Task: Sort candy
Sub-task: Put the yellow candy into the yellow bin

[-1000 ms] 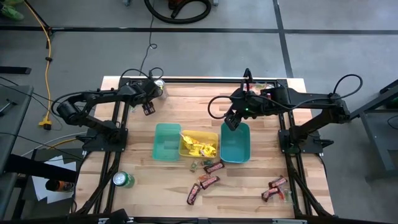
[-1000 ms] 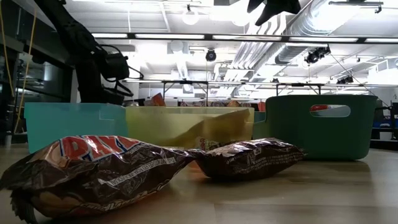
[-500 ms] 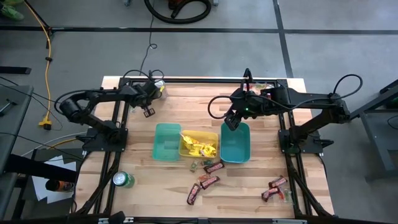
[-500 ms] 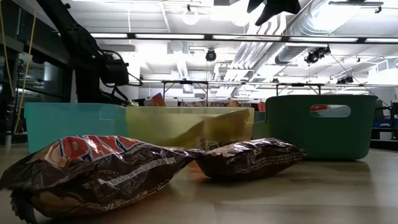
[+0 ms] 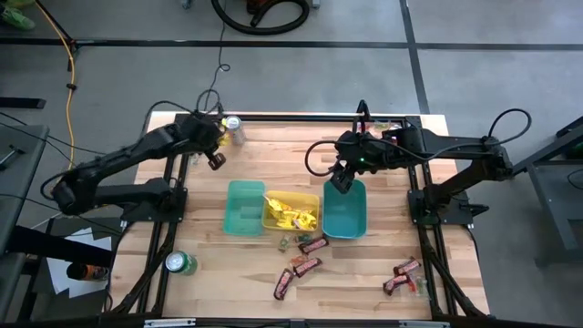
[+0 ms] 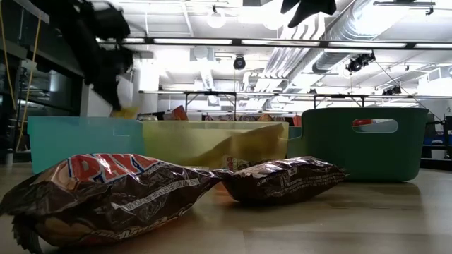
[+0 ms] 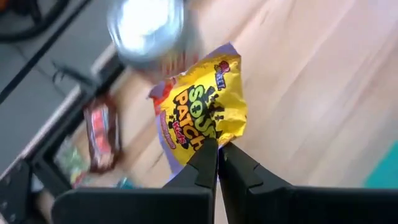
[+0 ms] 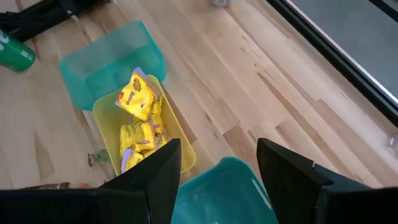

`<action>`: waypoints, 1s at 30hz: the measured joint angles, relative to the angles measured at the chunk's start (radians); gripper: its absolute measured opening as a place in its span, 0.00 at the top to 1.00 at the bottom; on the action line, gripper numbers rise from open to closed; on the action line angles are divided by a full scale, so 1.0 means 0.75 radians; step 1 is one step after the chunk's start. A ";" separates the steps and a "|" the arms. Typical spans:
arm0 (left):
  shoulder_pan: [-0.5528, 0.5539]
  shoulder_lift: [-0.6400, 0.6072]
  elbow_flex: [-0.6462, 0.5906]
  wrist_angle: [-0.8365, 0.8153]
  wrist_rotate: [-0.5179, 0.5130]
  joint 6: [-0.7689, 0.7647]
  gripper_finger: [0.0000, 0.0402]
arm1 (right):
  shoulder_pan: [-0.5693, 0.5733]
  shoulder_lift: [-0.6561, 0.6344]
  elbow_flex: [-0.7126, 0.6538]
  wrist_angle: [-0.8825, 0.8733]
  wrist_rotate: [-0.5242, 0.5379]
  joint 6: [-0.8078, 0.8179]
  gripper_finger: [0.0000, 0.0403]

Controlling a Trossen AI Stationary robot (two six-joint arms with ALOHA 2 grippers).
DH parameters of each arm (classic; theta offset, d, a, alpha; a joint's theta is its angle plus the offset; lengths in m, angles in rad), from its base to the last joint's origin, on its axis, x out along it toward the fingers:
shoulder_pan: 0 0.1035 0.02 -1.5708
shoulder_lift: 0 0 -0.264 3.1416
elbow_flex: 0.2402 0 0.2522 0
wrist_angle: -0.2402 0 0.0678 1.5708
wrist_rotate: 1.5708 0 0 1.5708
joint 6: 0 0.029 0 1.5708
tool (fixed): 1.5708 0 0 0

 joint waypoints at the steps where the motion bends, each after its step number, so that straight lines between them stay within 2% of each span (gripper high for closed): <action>1: -0.015 -0.028 0.017 0.010 0.024 -0.027 1.00 | 0.000 0.000 0.000 0.013 0.000 -0.017 0.49; 9: -0.197 -0.092 0.128 0.181 0.150 -0.288 1.00 | 0.000 -0.007 0.000 0.114 -0.004 -0.185 0.49; 15: -0.532 -0.029 0.133 0.464 0.176 -0.478 1.00 | 0.024 -0.093 0.000 0.117 -0.005 -0.217 0.49; 23: -1.086 0.240 0.134 0.763 -0.053 -0.668 1.00 | 0.120 -0.235 0.000 0.114 0.037 -0.182 0.49; 26: -1.203 0.393 0.172 0.879 -0.086 -0.702 1.00 | 0.158 -0.258 0.000 0.098 0.065 -0.182 0.49; 30: -1.265 0.592 0.270 0.845 -0.091 -0.702 1.00 | 0.188 -0.262 0.000 0.048 0.071 -0.183 0.49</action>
